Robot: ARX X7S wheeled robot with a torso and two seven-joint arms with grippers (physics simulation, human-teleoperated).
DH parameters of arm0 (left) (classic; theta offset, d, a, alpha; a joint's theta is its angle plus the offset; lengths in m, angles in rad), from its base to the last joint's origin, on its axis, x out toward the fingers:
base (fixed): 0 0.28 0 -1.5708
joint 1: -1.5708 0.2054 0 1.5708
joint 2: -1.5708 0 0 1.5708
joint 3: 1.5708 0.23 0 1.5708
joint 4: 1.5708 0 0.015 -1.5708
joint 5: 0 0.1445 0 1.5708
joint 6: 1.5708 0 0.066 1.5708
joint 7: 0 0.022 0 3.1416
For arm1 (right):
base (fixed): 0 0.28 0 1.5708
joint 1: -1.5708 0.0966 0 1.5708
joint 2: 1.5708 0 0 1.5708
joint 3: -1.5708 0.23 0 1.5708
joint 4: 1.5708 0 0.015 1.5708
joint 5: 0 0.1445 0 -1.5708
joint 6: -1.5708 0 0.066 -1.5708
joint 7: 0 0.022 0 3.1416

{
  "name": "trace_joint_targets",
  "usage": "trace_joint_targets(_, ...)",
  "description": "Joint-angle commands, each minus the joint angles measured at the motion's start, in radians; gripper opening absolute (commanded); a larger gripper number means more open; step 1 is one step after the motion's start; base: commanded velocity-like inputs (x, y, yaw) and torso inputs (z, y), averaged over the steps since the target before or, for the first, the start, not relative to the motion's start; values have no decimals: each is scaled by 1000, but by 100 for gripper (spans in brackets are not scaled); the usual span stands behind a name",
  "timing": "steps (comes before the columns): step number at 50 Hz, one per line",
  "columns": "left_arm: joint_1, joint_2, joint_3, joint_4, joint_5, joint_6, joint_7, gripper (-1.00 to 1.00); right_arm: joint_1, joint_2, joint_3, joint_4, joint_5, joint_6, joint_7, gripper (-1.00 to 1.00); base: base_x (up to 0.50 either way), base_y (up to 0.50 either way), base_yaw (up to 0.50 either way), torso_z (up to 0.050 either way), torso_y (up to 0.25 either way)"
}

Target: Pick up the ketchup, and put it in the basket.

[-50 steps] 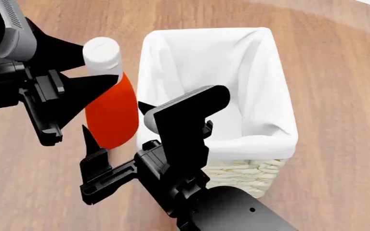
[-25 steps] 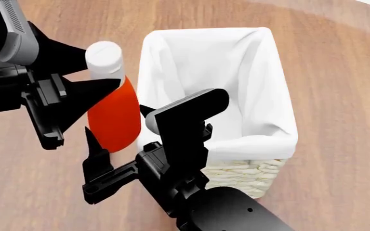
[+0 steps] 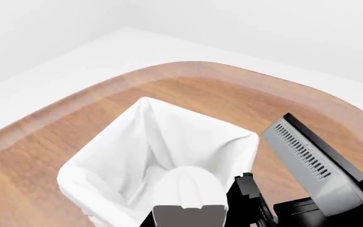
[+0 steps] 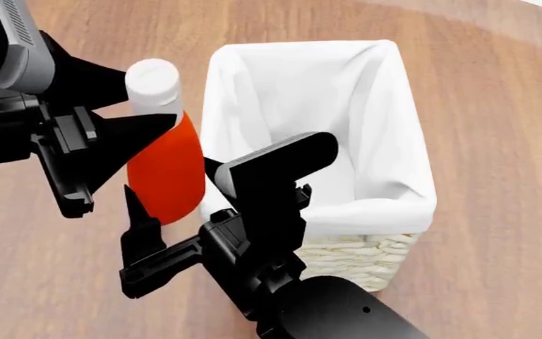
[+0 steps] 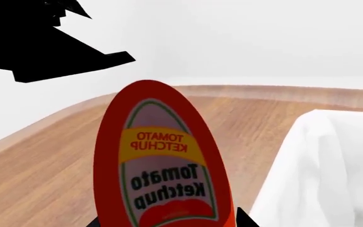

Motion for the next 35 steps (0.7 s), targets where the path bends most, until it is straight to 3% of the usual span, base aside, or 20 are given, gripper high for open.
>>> trace_joint_targets(1, 1, 22, -47, -19, -22, 76, 30, -100, 11, -20, 30, 2, -24, -13, -37, -100, 0, 0, 0, 0, 0)
trace_joint_targets(20, 7, 20, -41, -4, -23, 87, 38, -100, 20, -15, 37, -9, -9, -11, -29, -100, 0, 0, 0, 0, 1)
trace_joint_targets(21, 10, 17, -43, 9, -30, 82, 34, 100, 20, -14, 38, -7, -8, -12, -29, -100, 0, 0, 0, 0, 0)
trace_joint_targets(35, 9, 5, -51, 9, -36, 81, 25, 100, 39, 0, 54, -16, 5, -5, -17, -100, 0, 0, 0, 0, 0)
